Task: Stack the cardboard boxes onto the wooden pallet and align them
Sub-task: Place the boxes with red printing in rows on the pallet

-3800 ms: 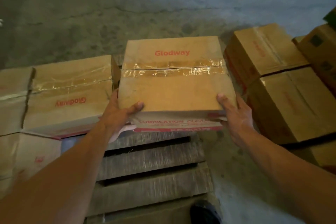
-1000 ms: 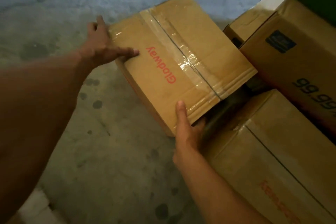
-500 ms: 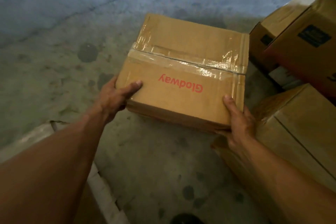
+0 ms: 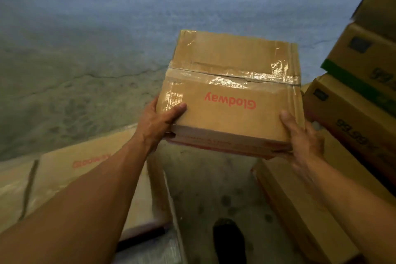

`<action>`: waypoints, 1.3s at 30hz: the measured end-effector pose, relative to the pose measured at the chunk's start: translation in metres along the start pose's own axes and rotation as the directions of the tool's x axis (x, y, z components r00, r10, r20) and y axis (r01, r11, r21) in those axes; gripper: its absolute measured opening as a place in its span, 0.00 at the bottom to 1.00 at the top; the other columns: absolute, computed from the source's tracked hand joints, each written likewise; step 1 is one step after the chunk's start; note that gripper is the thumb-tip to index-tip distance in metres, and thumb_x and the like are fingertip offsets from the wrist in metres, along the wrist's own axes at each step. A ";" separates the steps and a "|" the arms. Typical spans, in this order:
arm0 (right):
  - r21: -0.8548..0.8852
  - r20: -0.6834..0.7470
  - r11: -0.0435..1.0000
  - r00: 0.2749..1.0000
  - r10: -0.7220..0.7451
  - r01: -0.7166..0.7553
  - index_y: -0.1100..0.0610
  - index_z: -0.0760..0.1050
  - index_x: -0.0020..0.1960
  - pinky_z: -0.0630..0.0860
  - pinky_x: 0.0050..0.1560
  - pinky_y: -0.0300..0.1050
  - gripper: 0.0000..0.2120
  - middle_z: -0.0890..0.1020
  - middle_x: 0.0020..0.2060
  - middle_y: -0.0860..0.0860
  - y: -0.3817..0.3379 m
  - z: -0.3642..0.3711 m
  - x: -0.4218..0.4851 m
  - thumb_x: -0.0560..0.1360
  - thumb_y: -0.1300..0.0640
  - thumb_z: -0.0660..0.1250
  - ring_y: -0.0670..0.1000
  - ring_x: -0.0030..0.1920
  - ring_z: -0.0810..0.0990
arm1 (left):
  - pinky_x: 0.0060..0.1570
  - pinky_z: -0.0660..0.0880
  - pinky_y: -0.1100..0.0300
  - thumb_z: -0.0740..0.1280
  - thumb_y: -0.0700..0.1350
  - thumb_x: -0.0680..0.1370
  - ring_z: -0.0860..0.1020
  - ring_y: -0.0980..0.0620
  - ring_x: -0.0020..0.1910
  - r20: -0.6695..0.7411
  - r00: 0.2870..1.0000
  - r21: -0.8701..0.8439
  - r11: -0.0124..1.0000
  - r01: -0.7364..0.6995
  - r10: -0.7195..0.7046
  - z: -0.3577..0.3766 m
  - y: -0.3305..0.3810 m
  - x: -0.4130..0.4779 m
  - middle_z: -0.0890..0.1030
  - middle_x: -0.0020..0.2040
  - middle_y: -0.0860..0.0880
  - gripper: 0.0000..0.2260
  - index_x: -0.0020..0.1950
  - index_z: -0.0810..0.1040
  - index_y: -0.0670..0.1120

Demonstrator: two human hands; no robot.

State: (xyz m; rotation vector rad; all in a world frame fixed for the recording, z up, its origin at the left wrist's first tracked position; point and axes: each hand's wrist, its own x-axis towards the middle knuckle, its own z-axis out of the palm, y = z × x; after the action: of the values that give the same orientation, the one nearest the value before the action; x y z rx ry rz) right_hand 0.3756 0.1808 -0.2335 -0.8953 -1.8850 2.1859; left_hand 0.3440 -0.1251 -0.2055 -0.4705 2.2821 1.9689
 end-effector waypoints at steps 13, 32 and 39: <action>-0.115 0.261 0.975 0.953 -0.154 0.189 0.40 0.79 0.60 0.83 0.49 0.65 0.18 0.85 0.53 0.47 -0.097 -0.075 -0.226 0.71 0.43 0.76 0.53 0.53 0.84 | 0.47 0.82 0.39 0.78 0.52 0.72 0.83 0.50 0.56 -0.237 0.968 -0.184 0.974 -0.130 0.084 -0.076 0.050 -0.301 0.84 0.57 0.53 0.23 0.65 0.78 0.56; -0.424 0.482 0.901 0.865 0.138 0.092 0.41 0.65 0.77 0.83 0.50 0.59 0.35 0.80 0.54 0.45 0.038 -0.186 -0.473 0.73 0.40 0.72 0.52 0.53 0.81 | 0.48 0.82 0.37 0.76 0.49 0.73 0.84 0.56 0.50 -0.400 0.870 -0.380 0.916 0.128 -0.287 -0.128 -0.114 -0.655 0.84 0.53 0.59 0.22 0.63 0.75 0.65; -0.471 0.455 0.882 0.857 0.240 0.003 0.42 0.64 0.78 0.83 0.43 0.53 0.35 0.80 0.55 0.46 0.166 -0.122 -0.591 0.74 0.43 0.72 0.48 0.47 0.80 | 0.49 0.81 0.39 0.76 0.50 0.72 0.80 0.56 0.52 -0.411 0.816 -0.408 0.883 0.234 -0.406 -0.259 -0.214 -0.716 0.82 0.54 0.57 0.21 0.57 0.72 0.69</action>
State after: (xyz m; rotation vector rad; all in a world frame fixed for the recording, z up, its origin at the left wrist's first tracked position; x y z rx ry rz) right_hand 0.9674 -0.0186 -0.1861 -0.5240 -2.7500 2.2419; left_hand 1.1187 -0.2810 -0.1753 -1.4426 1.8793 2.2446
